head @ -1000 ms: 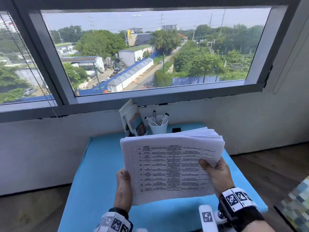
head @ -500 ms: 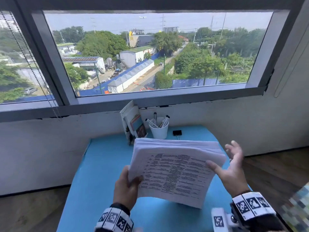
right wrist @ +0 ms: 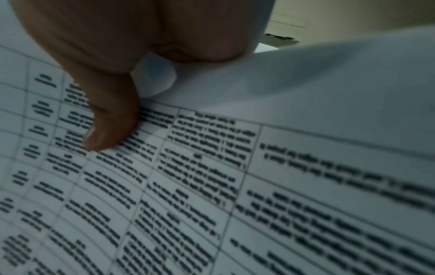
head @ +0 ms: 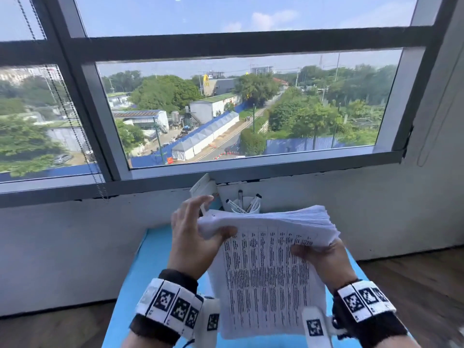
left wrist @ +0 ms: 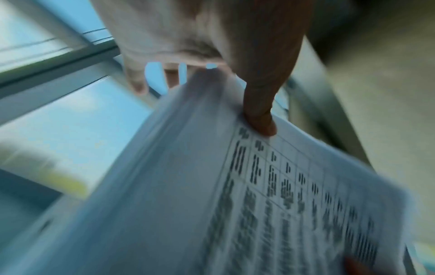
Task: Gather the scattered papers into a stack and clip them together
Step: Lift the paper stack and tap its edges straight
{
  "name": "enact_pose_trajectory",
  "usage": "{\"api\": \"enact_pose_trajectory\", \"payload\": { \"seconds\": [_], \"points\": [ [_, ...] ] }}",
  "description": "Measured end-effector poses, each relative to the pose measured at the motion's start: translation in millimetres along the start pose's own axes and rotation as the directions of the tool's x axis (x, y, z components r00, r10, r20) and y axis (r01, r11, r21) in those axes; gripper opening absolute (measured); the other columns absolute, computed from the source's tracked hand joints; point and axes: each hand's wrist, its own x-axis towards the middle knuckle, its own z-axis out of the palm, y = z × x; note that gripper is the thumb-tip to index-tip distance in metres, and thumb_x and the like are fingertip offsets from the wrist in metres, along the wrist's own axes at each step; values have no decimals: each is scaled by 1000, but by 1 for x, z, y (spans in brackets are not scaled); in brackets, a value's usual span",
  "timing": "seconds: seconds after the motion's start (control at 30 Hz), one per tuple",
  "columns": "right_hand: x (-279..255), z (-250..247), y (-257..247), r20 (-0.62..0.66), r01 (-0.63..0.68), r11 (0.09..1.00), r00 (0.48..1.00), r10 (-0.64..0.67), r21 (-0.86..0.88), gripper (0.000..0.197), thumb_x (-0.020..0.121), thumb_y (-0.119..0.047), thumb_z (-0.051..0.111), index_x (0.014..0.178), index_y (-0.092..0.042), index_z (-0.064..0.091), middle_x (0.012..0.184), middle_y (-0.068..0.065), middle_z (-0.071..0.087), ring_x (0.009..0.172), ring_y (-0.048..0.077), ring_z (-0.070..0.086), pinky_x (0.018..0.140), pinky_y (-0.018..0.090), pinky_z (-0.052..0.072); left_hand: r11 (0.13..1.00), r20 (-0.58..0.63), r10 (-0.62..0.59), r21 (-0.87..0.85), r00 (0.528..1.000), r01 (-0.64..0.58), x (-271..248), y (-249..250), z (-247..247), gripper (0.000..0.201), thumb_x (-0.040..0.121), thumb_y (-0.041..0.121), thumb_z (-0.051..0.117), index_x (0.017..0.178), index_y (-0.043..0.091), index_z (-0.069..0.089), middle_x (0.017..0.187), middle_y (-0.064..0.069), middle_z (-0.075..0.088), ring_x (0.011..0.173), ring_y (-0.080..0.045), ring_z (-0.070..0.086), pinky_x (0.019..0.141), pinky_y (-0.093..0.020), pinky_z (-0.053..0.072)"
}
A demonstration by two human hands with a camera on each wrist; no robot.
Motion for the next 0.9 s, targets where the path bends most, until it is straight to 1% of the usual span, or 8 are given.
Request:
{"api": "enact_pose_trajectory", "payload": {
  "seconds": [0.1, 0.17, 0.23, 0.3, 0.47, 0.6, 0.7, 0.9],
  "points": [
    [-6, -2, 24, 14, -97, 992, 995, 96, 79, 59, 21, -31, 95, 77, -20, 77, 75, 5, 74, 69, 20, 68, 61, 28, 57, 887, 151, -191, -396, 970, 236, -19, -9, 14, 59, 59, 35, 84, 104, 44, 47, 110, 2, 59, 85, -5, 61, 68, -16, 52],
    [-11, -4, 36, 50, -158, 985, 987, 155, 66, 73, 17, -35, 96, 82, -10, 75, 77, 8, 74, 73, 23, 69, 62, 29, 57, 844, 175, -235, -451, 956, 290, -32, -17, 22, 66, 65, 14, 85, 110, 40, 44, 111, -7, 59, 82, -3, 64, 64, -17, 54],
    [-14, -6, 44, 52, -208, 978, 977, 207, 14, 96, 15, -41, 95, 97, -2, 67, 82, 11, 74, 77, 24, 69, 63, 30, 57, 860, 166, -245, -417, 955, 293, -44, -24, 28, 73, 67, 10, 82, 116, 40, 37, 112, -2, 56, 87, -4, 64, 66, -18, 55],
    [-14, -8, 47, 44, -229, 973, 972, 229, -24, 108, 15, -41, 95, 107, 1, 59, 91, 17, 72, 83, 29, 68, 66, 33, 57, 882, 135, -237, -385, 962, 271, -52, -31, 31, 80, 67, 21, 84, 116, 53, 30, 114, 5, 53, 95, -8, 62, 71, -23, 57],
    [-9, -5, 47, 30, -171, 985, 985, 171, -1, 105, 20, -41, 95, 110, -2, 58, 96, 19, 72, 91, 34, 68, 76, 44, 57, 937, -11, -147, -323, 989, 136, -52, -32, 40, 80, 64, 41, 77, 122, 60, 25, 126, 5, 44, 113, -7, 51, 91, -21, 48],
    [-7, -3, 46, 39, -129, 992, 991, 129, 6, 96, 26, -43, 94, 109, -12, 58, 98, 14, 72, 94, 33, 68, 83, 49, 55, 975, -22, 23, -221, 999, -28, -46, -31, 39, 66, 70, 39, 71, 124, 48, 35, 129, 1, 42, 122, 5, 38, 100, -6, 33],
    [-9, -2, 46, 34, -122, 992, 992, 122, 9, 90, 26, -50, 92, 101, -11, 62, 92, 11, 74, 89, 32, 69, 82, 48, 55, 960, 15, -58, -273, 998, 60, -46, -31, 39, 74, 67, 42, 75, 123, 55, 29, 130, 1, 44, 119, -11, 48, 99, -28, 45],
    [-10, -3, 49, 5, -135, 990, 991, 135, 31, 91, 26, -56, 90, 98, -7, 64, 89, 11, 75, 88, 31, 68, 83, 47, 54, 960, 41, -110, -253, 993, 116, -47, -31, 40, 74, 65, 51, 74, 122, 57, 27, 130, 4, 44, 119, -13, 48, 100, -34, 45]
  ]
}}
